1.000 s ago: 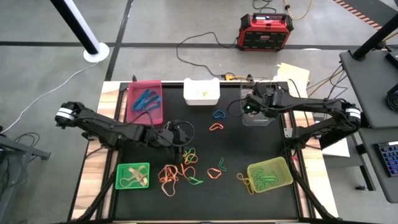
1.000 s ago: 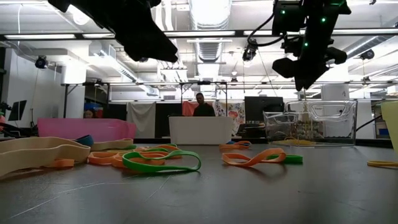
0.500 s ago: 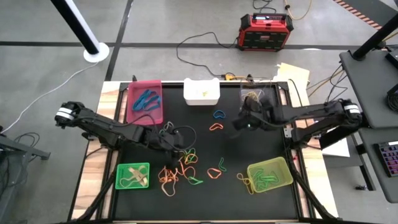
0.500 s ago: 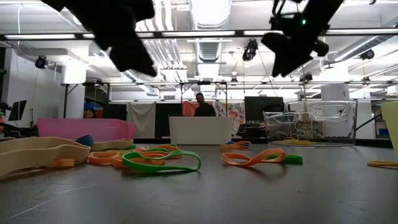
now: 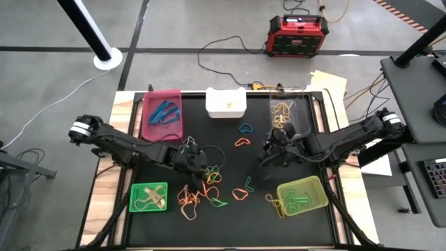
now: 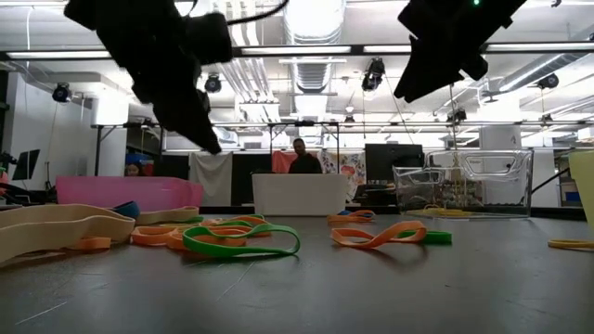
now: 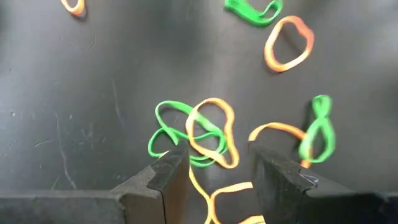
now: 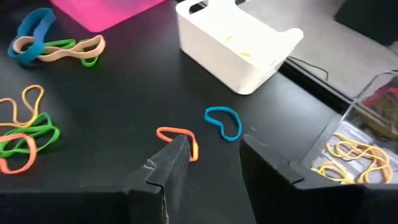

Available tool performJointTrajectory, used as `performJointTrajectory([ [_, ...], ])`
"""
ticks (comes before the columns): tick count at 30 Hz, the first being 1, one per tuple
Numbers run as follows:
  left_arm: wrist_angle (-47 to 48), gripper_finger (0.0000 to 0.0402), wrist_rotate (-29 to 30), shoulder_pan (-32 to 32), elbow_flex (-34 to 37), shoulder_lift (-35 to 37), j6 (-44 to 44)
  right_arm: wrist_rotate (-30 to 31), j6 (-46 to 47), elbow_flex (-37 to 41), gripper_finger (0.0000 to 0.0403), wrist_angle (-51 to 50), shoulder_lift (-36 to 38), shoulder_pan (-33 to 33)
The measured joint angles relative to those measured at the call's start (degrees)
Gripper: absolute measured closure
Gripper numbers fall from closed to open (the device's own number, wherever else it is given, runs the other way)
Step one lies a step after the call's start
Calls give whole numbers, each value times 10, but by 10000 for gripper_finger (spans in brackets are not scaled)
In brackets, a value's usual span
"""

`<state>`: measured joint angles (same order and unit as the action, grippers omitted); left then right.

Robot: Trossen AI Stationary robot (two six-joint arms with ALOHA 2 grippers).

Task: Sort rubber bands into baskets
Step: Put the green rubber band into the yellow bin

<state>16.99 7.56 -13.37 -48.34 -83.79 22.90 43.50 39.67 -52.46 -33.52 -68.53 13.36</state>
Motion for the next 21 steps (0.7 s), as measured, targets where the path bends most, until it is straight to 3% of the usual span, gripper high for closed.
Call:
performJointTrajectory([
  [9,-18,256,75,7,-6,-59,-58,2,4,22,268,30,0,20],
  [16,-56,256,68,31,-7,-79,-123,2,3,41,268,58,0,20],
  [21,-70,256,22,52,-7,-93,-150,1,3,41,266,59,0,20],
])
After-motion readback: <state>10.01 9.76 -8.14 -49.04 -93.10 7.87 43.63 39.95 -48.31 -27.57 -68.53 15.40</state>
